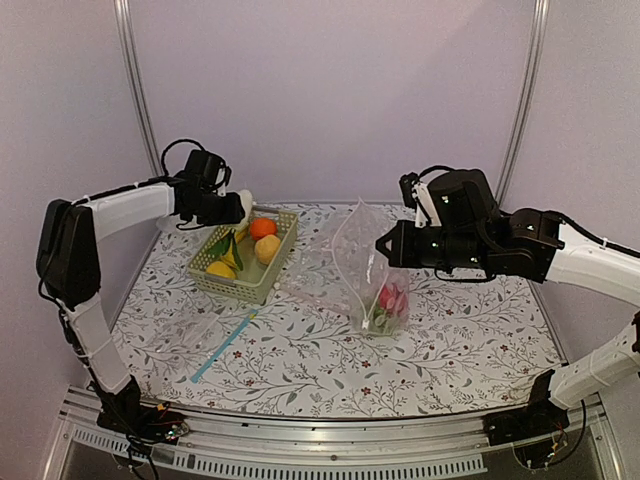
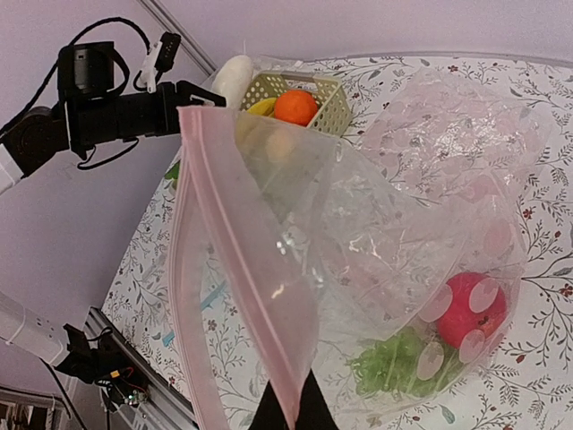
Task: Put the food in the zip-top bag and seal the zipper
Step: Pick up the fake vegetable from the bin, then place the fake vegetable in the zipper food storage bag.
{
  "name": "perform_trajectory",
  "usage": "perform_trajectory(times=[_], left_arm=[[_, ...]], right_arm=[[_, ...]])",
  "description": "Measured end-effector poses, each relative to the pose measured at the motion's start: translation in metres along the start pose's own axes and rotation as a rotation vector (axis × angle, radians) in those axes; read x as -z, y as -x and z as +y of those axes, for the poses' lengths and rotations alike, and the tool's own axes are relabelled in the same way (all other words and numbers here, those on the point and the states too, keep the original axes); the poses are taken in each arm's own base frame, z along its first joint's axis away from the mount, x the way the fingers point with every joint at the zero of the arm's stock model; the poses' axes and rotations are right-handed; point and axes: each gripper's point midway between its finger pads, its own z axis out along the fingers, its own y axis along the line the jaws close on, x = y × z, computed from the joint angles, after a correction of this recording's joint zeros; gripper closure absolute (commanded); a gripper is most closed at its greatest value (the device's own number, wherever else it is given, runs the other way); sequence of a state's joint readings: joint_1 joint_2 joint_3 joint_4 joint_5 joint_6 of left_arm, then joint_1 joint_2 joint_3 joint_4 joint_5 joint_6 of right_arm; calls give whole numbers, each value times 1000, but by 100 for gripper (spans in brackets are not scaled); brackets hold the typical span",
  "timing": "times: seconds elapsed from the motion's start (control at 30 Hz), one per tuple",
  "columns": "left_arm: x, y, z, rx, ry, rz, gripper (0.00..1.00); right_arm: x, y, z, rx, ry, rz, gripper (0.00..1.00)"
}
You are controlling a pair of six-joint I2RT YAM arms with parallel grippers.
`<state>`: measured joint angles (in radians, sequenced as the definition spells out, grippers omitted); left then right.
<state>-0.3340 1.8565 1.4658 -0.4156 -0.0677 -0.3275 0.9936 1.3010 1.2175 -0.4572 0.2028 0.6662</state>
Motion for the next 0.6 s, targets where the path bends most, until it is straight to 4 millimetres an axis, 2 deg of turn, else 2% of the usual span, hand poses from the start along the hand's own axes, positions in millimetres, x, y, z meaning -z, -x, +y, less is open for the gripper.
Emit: perform_trajectory(times=[0.1, 0.27, 0.37, 0.6], left_arm=[[16, 2, 4, 2, 7, -33, 60], [37, -24, 25, -2, 84, -26, 59], [60, -31, 32, 0, 95, -53, 59], [126, -7, 24, 16, 27, -203, 59]], right_arm=[[0, 0, 0, -1, -1, -2, 100], [2, 2, 1, -2, 3, -5, 100], [2, 1, 1, -1, 5, -4, 100], [2, 1, 2, -1, 10, 0, 100]])
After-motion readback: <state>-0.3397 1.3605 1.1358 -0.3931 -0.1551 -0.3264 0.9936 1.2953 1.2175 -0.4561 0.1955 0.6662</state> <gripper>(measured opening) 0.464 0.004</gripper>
